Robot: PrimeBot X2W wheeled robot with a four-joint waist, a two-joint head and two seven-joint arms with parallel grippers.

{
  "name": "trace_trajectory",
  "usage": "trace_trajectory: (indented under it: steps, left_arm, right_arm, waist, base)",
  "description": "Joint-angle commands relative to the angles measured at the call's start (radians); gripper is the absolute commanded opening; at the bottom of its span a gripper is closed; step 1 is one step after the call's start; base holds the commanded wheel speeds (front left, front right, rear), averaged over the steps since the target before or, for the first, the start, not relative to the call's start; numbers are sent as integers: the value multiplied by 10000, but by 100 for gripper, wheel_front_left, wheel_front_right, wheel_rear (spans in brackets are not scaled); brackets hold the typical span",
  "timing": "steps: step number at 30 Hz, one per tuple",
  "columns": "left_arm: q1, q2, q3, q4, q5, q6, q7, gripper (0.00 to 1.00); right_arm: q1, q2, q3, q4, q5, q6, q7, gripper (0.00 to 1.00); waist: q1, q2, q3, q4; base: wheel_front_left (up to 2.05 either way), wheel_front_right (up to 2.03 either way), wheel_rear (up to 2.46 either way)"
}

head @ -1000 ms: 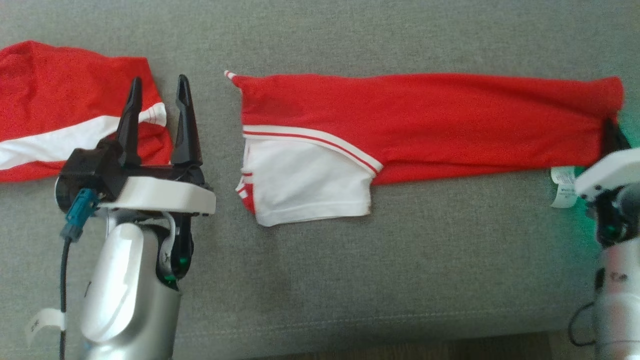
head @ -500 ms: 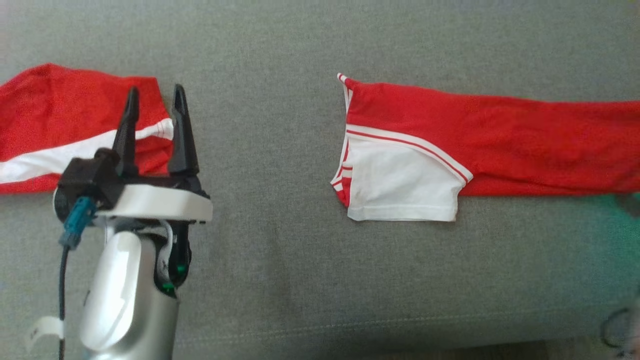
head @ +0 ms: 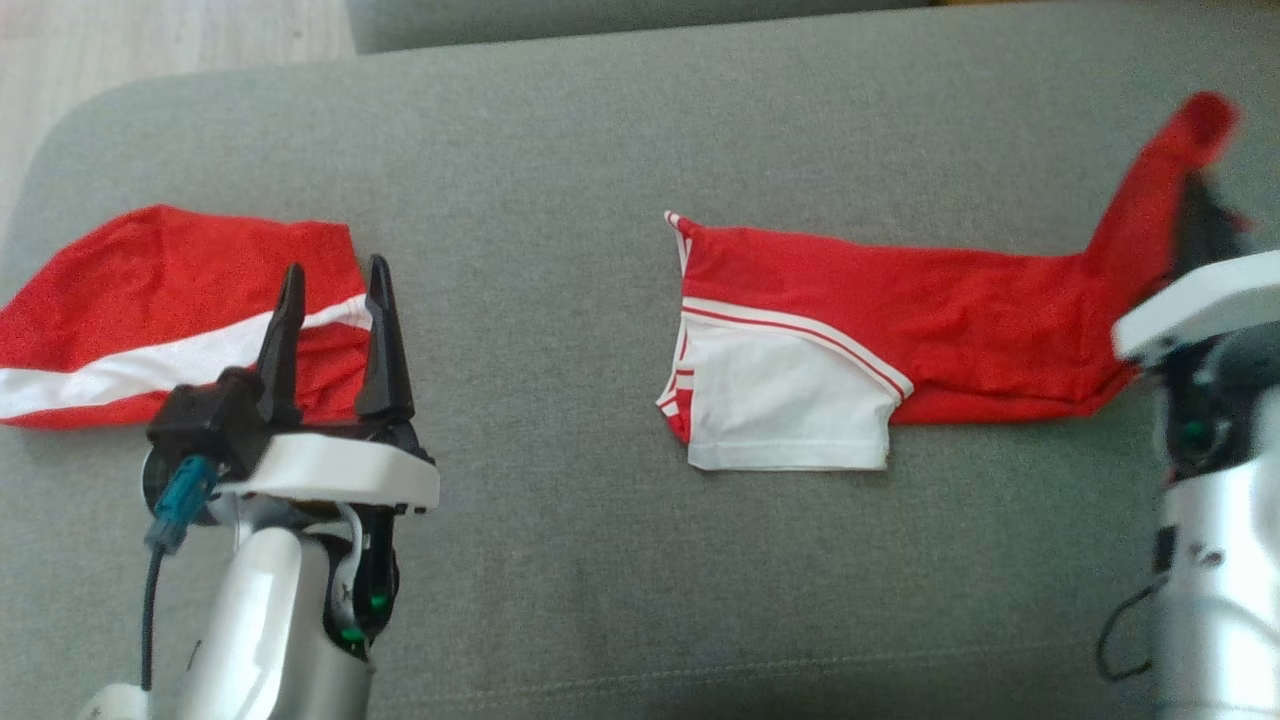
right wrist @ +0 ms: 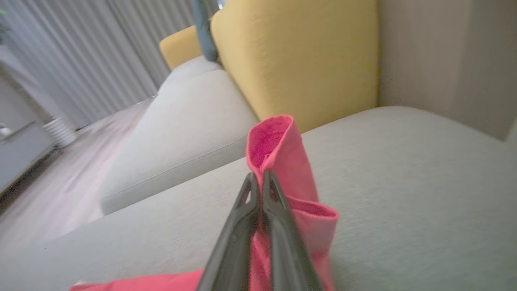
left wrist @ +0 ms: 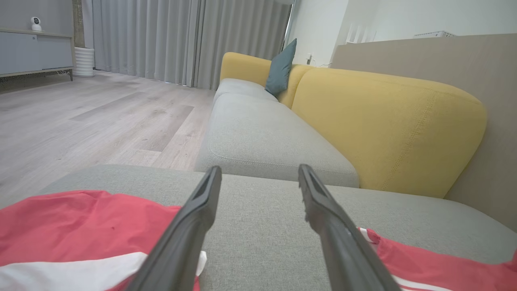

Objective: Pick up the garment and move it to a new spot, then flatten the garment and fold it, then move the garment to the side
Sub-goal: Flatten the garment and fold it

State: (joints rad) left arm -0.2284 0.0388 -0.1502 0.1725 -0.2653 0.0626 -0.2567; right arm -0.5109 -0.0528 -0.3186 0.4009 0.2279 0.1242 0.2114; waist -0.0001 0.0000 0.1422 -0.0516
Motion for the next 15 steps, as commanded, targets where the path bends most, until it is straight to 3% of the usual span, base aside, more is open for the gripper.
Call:
trace_trajectory:
  steps: [1, 8, 15]
  left_arm:
    - [-184, 115, 245, -312, -37, 56, -51, 100]
    - [28, 114, 175, -328, -115, 116, -51, 100]
    - [-108, 114, -82, -297, -164, 146, -51, 100]
  right_arm:
    - [-47, 21, 809, -567, 631, 65, 110, 0]
    - [550, 24, 3572, -813, 3107, 65, -325, 0]
    - [216, 25, 6437, 643, 4779, 65, -1849, 0]
  waist:
    - [1, 0, -165, 110]
    - [1, 0, -286, 302]
    - [1, 0, 39, 655]
  base:
    - [0, 0, 0]
    - [0, 0, 0]
    - [0, 0, 0]
